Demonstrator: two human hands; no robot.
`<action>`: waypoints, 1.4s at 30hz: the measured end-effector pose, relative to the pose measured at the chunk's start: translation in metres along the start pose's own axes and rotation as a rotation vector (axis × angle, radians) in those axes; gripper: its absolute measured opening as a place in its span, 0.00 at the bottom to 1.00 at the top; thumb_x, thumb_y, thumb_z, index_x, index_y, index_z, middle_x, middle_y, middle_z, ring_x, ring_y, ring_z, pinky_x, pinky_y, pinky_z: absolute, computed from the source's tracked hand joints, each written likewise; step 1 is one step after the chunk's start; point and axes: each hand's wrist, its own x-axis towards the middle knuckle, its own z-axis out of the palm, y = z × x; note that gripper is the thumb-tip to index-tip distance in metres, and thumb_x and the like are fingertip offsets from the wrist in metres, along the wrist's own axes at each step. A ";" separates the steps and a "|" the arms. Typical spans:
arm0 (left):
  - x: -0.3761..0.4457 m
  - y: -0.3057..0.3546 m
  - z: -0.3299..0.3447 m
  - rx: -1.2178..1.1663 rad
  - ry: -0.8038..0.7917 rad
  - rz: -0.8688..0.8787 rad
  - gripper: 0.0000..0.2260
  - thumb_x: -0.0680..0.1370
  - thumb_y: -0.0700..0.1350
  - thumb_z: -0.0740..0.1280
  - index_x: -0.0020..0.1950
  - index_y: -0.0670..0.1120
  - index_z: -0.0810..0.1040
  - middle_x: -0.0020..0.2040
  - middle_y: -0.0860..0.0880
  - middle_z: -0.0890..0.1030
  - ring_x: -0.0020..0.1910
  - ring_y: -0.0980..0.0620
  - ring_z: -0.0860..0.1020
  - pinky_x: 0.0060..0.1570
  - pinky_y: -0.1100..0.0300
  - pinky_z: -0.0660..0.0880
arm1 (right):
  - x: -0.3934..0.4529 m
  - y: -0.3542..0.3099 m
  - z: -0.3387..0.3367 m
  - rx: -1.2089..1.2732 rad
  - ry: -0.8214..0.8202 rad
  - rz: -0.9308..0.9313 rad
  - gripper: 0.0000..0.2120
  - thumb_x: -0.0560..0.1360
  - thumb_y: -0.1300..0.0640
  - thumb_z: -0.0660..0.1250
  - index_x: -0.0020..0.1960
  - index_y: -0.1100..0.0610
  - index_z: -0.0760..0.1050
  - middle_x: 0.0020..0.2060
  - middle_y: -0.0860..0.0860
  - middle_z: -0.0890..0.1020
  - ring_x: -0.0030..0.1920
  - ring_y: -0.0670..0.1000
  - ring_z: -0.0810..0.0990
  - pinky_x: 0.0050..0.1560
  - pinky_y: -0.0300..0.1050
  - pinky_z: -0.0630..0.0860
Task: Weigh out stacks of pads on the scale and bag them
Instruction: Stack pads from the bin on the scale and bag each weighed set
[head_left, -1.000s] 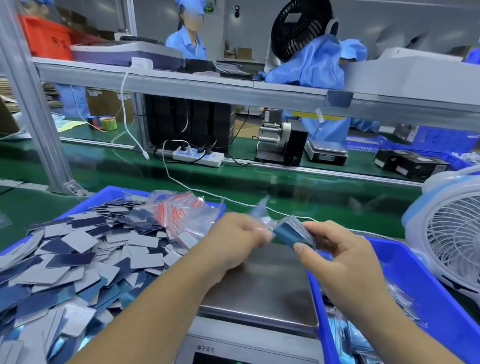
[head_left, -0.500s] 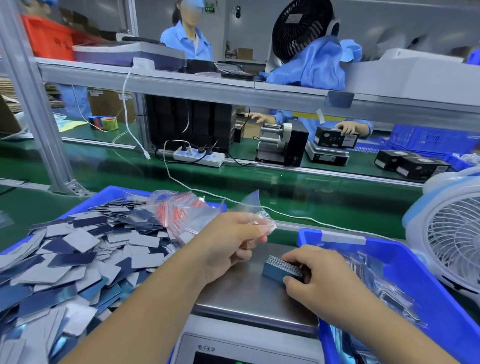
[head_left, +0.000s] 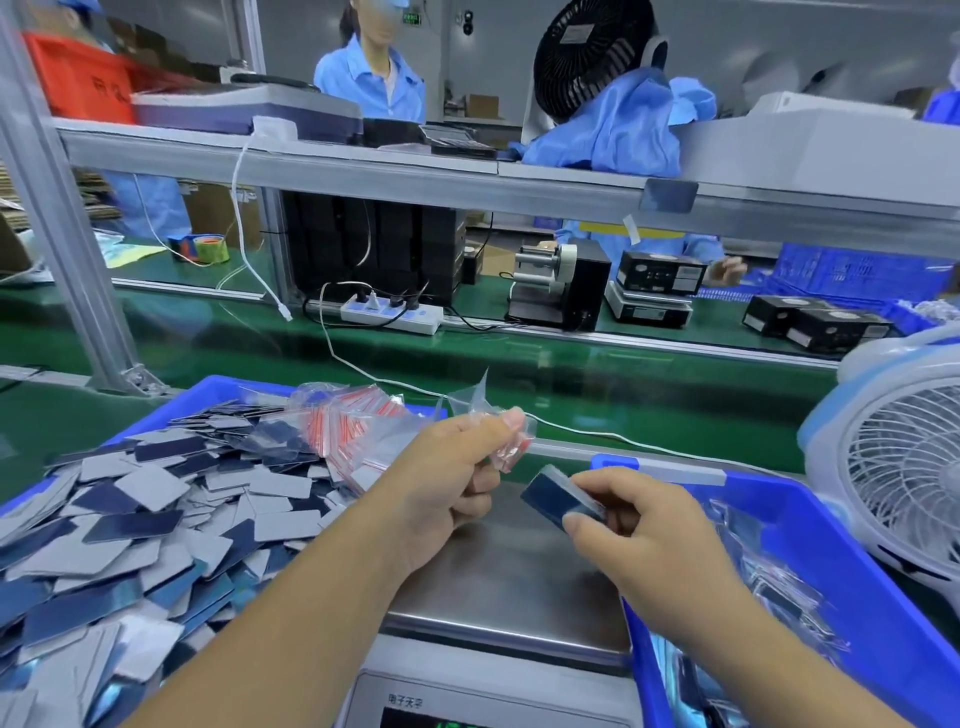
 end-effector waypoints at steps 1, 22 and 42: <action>0.000 0.000 0.000 0.006 0.006 -0.006 0.12 0.69 0.55 0.74 0.41 0.48 0.78 0.33 0.52 0.68 0.27 0.57 0.58 0.25 0.64 0.50 | 0.000 -0.002 0.000 0.106 0.013 0.009 0.14 0.69 0.57 0.72 0.45 0.37 0.81 0.34 0.41 0.83 0.32 0.44 0.77 0.35 0.37 0.73; -0.011 -0.001 0.009 0.032 -0.204 -0.022 0.05 0.71 0.47 0.72 0.36 0.49 0.80 0.30 0.55 0.76 0.29 0.57 0.68 0.27 0.65 0.60 | -0.003 -0.009 -0.003 0.140 0.264 -0.060 0.17 0.70 0.58 0.73 0.48 0.35 0.80 0.38 0.44 0.83 0.34 0.47 0.78 0.34 0.34 0.73; -0.011 -0.001 0.009 0.024 -0.185 0.048 0.04 0.68 0.43 0.75 0.42 0.49 0.87 0.40 0.48 0.82 0.34 0.56 0.77 0.34 0.65 0.75 | 0.001 -0.013 -0.003 0.511 -0.041 0.176 0.10 0.72 0.63 0.72 0.46 0.48 0.85 0.29 0.52 0.78 0.28 0.50 0.72 0.30 0.38 0.71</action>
